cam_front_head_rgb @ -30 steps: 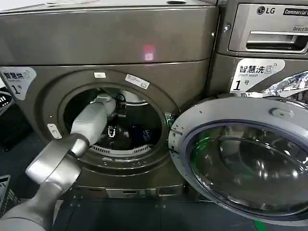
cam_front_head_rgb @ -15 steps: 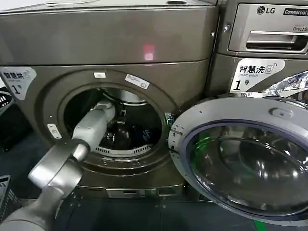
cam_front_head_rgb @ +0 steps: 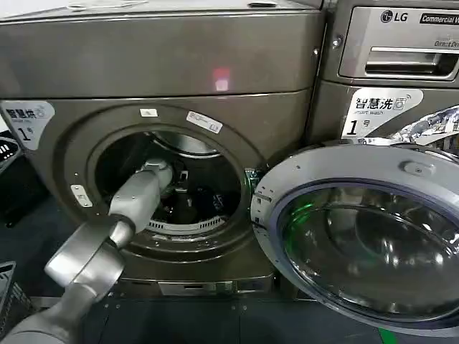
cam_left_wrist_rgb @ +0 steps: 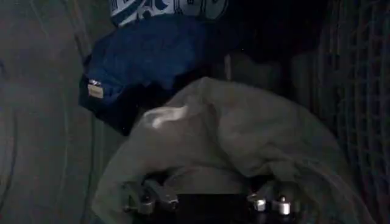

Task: Grasp the clothes from the dryer.

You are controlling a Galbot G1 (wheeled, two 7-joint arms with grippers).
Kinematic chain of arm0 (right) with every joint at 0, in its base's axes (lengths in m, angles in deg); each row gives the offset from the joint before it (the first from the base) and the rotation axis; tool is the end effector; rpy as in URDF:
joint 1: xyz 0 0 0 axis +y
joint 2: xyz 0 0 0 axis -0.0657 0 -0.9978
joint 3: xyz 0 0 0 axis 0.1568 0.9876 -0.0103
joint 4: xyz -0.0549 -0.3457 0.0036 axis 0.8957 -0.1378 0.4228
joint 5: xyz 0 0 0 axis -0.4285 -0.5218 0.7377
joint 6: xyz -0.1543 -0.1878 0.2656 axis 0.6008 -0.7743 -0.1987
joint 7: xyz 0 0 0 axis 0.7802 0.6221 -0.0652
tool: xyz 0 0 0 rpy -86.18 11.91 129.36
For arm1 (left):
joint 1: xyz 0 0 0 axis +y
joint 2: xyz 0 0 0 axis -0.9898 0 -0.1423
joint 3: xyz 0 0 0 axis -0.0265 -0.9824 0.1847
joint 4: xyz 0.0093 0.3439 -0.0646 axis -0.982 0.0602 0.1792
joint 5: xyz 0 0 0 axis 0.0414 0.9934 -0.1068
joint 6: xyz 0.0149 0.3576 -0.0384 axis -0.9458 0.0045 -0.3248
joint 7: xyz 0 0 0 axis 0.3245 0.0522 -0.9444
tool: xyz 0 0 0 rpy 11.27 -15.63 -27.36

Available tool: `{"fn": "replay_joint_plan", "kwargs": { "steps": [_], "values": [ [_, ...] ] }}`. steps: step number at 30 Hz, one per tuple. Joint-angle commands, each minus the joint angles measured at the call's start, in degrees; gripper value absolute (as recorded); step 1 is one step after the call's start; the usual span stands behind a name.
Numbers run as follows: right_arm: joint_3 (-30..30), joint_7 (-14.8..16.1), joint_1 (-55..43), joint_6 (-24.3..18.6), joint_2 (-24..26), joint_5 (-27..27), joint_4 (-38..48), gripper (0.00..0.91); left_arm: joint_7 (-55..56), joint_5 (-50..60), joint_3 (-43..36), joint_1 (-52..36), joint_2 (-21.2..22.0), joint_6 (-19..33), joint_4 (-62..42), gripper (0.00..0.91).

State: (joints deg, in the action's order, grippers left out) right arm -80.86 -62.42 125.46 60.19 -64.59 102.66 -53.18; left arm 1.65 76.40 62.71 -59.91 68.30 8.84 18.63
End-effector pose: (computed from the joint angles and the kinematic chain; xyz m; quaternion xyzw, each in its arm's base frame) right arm -0.1011 -0.4059 0.0589 0.5046 0.8046 -0.1832 0.2538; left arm 0.6706 0.0711 -0.2045 -0.4092 -0.5434 -0.5813 0.4465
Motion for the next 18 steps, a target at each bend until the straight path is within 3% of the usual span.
{"fn": "replay_joint_plan", "kwargs": {
  "steps": [1, 14, 18],
  "values": [
    [0.0, -0.1, 0.1, 0.0, -0.1, 0.1, -0.1, 0.907, -0.2, 0.0, -0.2, 0.0, 0.0, 0.3, -0.1, 0.023],
    [0.0, -0.1, -0.2, -0.1, -0.2, 0.0, 0.2, 0.907, 0.4, -1.0, 0.3, -0.3, 0.1, 0.7, 0.6, 0.000],
    [0.2, -0.2, -0.4, -0.1, -0.1, -0.1, 0.3, 0.907, 2.0, -2.2, 4.8, -0.1, 0.1, 0.6, 3.3, 0.000]
  ]
}}
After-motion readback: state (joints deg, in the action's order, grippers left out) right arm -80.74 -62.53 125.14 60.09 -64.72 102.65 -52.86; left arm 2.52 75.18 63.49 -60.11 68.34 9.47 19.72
